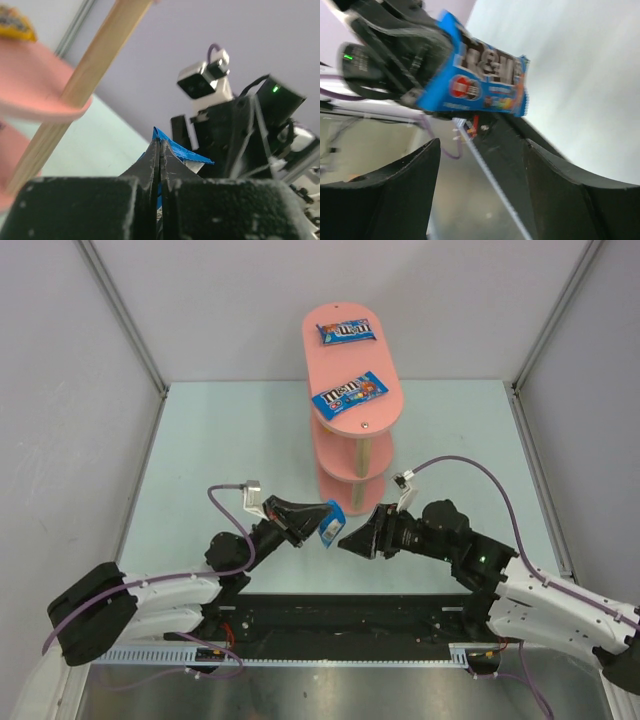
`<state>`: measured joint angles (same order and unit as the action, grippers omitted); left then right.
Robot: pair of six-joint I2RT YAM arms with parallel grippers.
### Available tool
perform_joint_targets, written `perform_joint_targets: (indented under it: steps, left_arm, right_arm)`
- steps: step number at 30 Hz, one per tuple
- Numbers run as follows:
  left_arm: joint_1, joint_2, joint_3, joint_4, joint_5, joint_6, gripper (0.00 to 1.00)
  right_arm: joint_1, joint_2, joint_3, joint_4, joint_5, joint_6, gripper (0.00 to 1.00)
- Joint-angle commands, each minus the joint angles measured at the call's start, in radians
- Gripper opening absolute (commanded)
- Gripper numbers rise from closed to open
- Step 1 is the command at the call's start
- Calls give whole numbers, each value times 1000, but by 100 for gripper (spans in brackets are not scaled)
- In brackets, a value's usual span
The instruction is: Place and organize the candy bags onto the shelf
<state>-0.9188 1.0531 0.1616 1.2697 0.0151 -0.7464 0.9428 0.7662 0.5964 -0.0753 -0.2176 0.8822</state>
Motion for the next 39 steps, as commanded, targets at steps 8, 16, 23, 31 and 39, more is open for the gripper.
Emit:
perform_joint_targets:
  steps: [8,16,23,31,39]
  left_arm:
    - [-2,-42,96,140,65,-44,0]
    - [-2,-24,96,177,37,-82,0]
    - [-2,-41,133,11,-48,-108,0]
    - [-3,-90,150,-157,-67,-84,0]
    - [-5,-90,154,-211,-27,-100,0]
  right_arm:
    - [129,53,118,-49,397,-236,65]
    - [143,71,123,11,359,-264,62]
    - [227,51,143,28,396,-350,57]
    - [274,67,183,29,461,-396,58]
    - [268,108,221,48,509,-460,58]
